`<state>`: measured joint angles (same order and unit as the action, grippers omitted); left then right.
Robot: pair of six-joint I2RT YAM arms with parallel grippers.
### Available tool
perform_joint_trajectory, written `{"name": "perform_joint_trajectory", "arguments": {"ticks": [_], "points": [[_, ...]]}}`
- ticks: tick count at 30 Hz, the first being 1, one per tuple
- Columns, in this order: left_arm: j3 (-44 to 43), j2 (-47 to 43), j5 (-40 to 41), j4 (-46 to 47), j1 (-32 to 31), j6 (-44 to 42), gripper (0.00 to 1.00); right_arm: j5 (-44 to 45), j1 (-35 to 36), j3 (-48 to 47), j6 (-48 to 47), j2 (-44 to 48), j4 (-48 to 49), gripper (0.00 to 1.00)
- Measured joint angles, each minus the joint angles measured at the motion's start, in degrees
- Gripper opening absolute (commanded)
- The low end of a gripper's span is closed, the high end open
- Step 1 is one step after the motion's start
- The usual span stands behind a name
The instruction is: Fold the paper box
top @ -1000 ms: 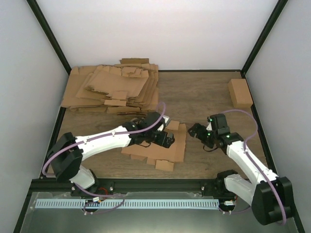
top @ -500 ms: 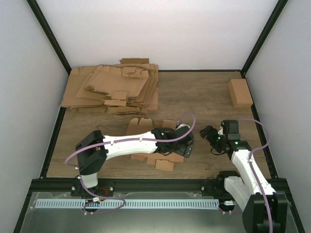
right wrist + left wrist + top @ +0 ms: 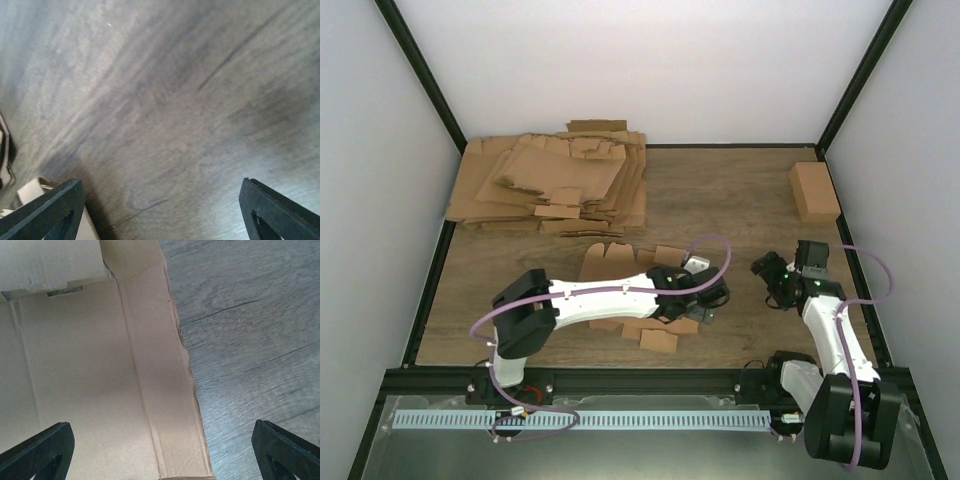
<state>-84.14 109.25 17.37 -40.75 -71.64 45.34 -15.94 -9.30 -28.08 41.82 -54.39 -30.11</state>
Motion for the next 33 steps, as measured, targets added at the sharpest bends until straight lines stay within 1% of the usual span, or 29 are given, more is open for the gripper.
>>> {"name": "perform_joint_trajectory", "arguments": {"ticks": [5,12,19,26,33], "points": [[-2.45,2.93,2.08,-2.6,-1.01,2.32,1.0,-0.13,-0.81,-2.36,0.04,-0.09,1.11,0.87],[-3.04,5.09,2.56,-4.24,-1.84,4.11,0.99,-0.68,-7.17,-4.59,-0.83,-2.4,1.22,0.87],[-11.13,13.6,4.63,-9.44,-3.06,7.39,0.91,-1.44,-7.39,-4.85,-0.33,0.61,1.44,0.87],[-11.69,14.43,6.12,-13.07,-3.54,10.1,0.89,-1.33,-7.39,-4.87,0.52,2.93,1.46,0.87],[-18.03,19.37,7.8,-17.2,-4.17,10.23,0.86,-0.98,-7.41,-4.87,0.72,5.55,1.46,0.87]]}}
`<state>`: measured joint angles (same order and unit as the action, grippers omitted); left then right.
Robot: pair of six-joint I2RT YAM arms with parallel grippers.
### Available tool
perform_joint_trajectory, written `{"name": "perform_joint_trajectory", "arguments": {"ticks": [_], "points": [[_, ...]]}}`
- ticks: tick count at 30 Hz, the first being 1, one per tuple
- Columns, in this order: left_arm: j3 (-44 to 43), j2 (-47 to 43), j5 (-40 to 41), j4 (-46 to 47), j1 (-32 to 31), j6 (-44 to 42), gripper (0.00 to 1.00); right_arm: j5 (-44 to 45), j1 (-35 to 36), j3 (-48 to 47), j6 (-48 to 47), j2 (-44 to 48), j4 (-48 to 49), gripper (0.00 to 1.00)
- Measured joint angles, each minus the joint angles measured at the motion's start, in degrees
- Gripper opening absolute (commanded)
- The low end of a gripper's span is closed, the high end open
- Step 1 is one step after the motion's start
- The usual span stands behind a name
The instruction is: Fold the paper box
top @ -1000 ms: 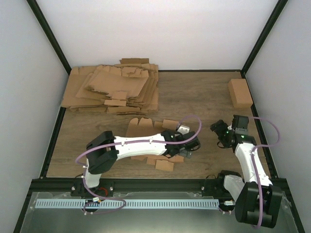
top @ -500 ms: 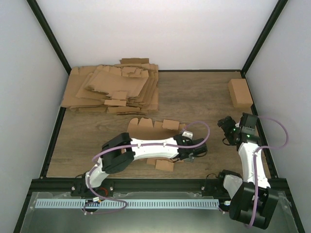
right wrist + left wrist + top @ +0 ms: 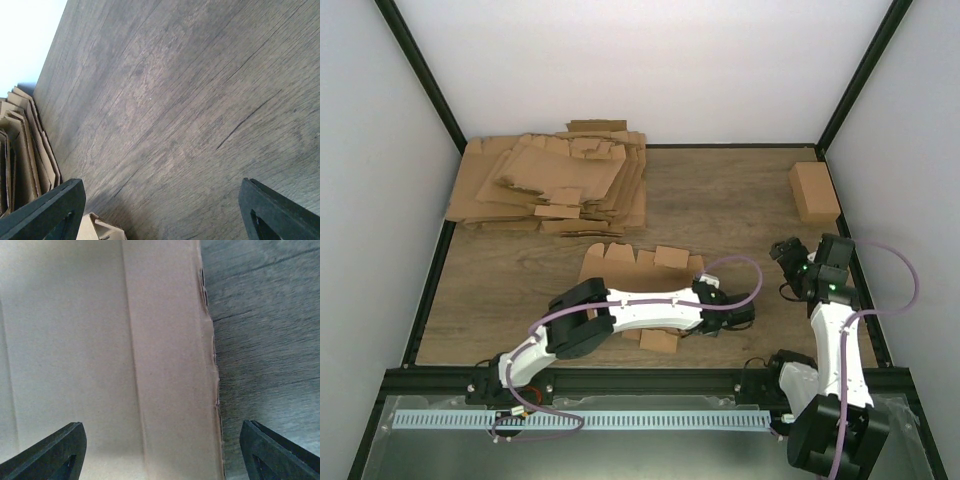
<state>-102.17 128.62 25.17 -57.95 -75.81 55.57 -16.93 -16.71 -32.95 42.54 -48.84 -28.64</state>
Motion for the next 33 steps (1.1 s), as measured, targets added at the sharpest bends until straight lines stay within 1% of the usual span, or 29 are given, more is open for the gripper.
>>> {"name": "perform_joint_trajectory", "arguments": {"ticks": [4,6,8,11,15,21,26,27,28,33], "points": [[-2.29,2.82,0.55,-1.84,-0.28,0.48,0.84,0.0,0.0,0.0,0.0,0.52,0.0,0.87],[-2.54,2.97,0.31,-1.97,-0.33,0.61,0.8,0.0,0.0,0.0,0.0,1.36,0.0,0.87],[-3.1,3.32,0.35,-2.34,-0.35,0.68,0.78,0.0,0.0,0.0,0.0,2.16,0.0,0.87],[-6.03,5.16,1.22,-4.02,-0.35,0.5,0.72,0.0,0.0,0.0,0.02,3.02,0.0,0.87],[-9.62,7.56,3.58,-6.75,-0.37,1.03,0.58,-0.02,0.0,0.02,0.13,3.19,0.0,0.87],[-9.9,7.98,5.84,-11.3,-0.37,3.08,0.35,-0.04,0.0,0.02,0.22,3.21,0.0,0.87],[-9.9,7.96,6.67,-13.11,-0.39,5.49,0.08,-0.2,0.0,0.02,0.2,3.28,0.0,0.88],[-9.9,7.93,6.69,-13.31,-0.39,5.77,0.05,-0.26,0.0,0.02,0.2,3.28,0.0,0.88],[-9.9,7.89,6.75,-13.35,-0.39,5.99,0.04,-0.33,0.0,0.02,0.2,3.28,0.0,0.88],[-9.88,4.74,6.23,-12.61,-0.48,6.82,0.04,-0.48,0.0,0.02,0.15,3.28,0.0,0.88]]}}
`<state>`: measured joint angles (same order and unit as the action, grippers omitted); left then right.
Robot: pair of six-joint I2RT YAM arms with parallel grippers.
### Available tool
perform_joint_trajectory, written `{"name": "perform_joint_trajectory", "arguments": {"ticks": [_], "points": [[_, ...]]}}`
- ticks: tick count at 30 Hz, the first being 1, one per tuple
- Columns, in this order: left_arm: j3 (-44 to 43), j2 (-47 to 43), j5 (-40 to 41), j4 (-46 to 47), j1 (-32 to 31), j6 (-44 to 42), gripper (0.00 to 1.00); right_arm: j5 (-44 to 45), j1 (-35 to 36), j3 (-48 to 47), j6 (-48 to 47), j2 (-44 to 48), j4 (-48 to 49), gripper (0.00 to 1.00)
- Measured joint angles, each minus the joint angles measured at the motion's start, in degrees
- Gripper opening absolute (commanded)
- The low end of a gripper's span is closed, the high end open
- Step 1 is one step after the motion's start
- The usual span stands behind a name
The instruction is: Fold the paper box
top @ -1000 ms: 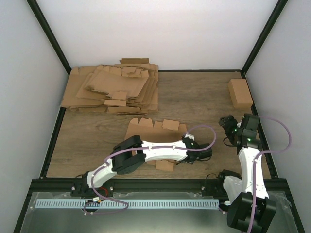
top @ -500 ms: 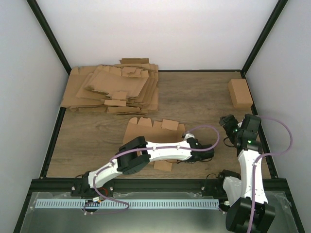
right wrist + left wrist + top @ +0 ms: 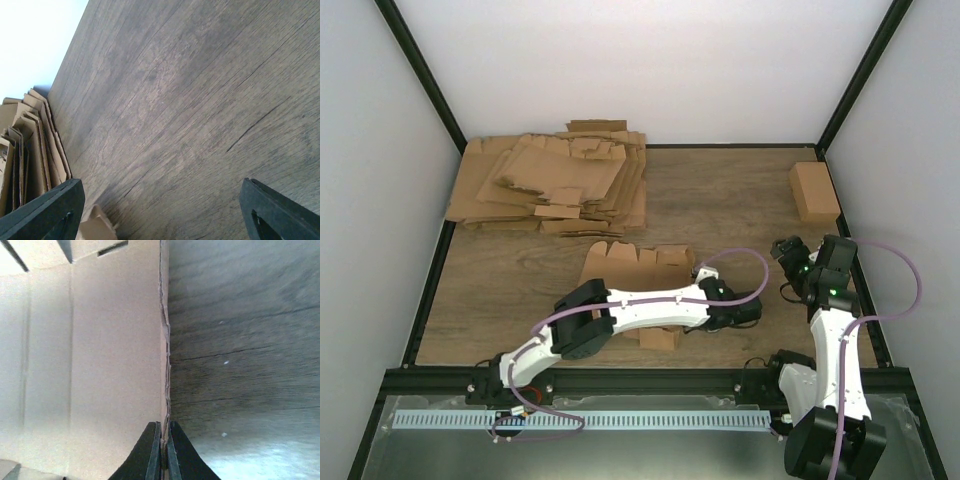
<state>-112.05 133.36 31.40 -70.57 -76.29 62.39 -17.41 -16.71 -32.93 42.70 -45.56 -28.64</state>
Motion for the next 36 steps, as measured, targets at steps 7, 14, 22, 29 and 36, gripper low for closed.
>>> {"name": "perform_joint_trajectory", "arguments": {"ticks": [7,14,22,29,36], "points": [[1.77,-9.92,-1.7,4.46,0.35,2.01,0.04,-1.46,-0.02,0.04,-1.29,0.07,0.2,0.88],[16.06,-24.85,-7.93,19.47,4.0,5.25,0.04,-7.69,-0.02,1.64,-3.72,0.42,3.54,0.88],[34.67,-39.47,-13.53,39.41,9.6,13.66,0.04,-12.41,-0.04,4.28,-6.43,-2.14,5.92,0.89],[43.74,-49.29,-14.58,51.21,13.2,20.63,0.04,-19.45,0.76,8.94,-8.35,-3.65,10.23,0.88],[51.93,-56.24,-11.34,55.04,16.52,28.74,0.04,-22.18,7.48,9.86,-10.6,-10.51,13.33,0.88]]}}
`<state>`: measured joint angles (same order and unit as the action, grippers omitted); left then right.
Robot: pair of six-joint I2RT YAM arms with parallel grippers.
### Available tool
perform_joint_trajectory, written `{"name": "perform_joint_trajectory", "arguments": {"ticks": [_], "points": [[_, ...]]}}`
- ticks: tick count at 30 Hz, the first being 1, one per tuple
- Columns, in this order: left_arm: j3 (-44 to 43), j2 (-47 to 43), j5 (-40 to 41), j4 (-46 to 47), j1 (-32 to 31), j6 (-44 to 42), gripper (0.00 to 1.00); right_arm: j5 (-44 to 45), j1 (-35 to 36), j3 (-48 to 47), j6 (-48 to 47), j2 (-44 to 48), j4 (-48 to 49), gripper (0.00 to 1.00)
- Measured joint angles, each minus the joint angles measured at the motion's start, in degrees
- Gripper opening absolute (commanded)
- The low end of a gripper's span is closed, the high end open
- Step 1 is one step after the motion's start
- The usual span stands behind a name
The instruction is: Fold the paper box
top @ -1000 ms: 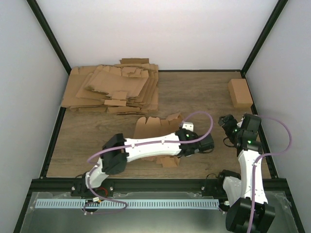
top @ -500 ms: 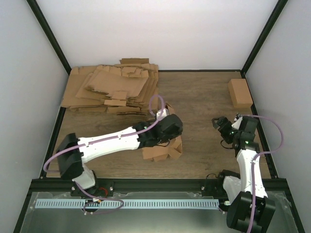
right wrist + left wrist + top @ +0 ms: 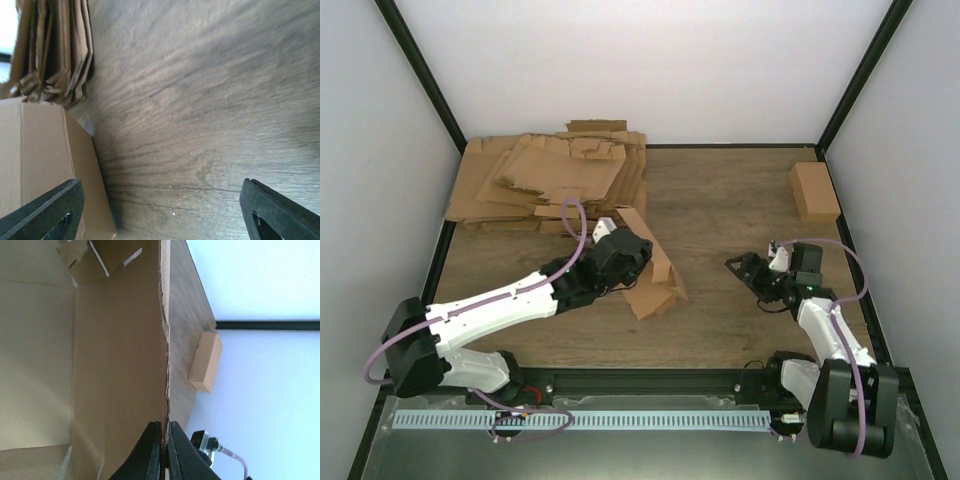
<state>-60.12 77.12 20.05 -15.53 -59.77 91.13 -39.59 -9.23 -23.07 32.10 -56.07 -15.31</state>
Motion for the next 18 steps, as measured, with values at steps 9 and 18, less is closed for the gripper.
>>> {"name": "perform_joint_trajectory", "arguments": {"ticks": [9,18], "points": [[4.85,-1.88,0.72,4.63,4.22,6.69,0.04,-1.7,8.11,0.0,-3.15,-7.43,2.12,0.88],[2.97,4.68,-2.75,6.82,7.74,10.73,0.04,-2.8,15.45,6.36,-1.7,1.38,6.99,0.88]]}}
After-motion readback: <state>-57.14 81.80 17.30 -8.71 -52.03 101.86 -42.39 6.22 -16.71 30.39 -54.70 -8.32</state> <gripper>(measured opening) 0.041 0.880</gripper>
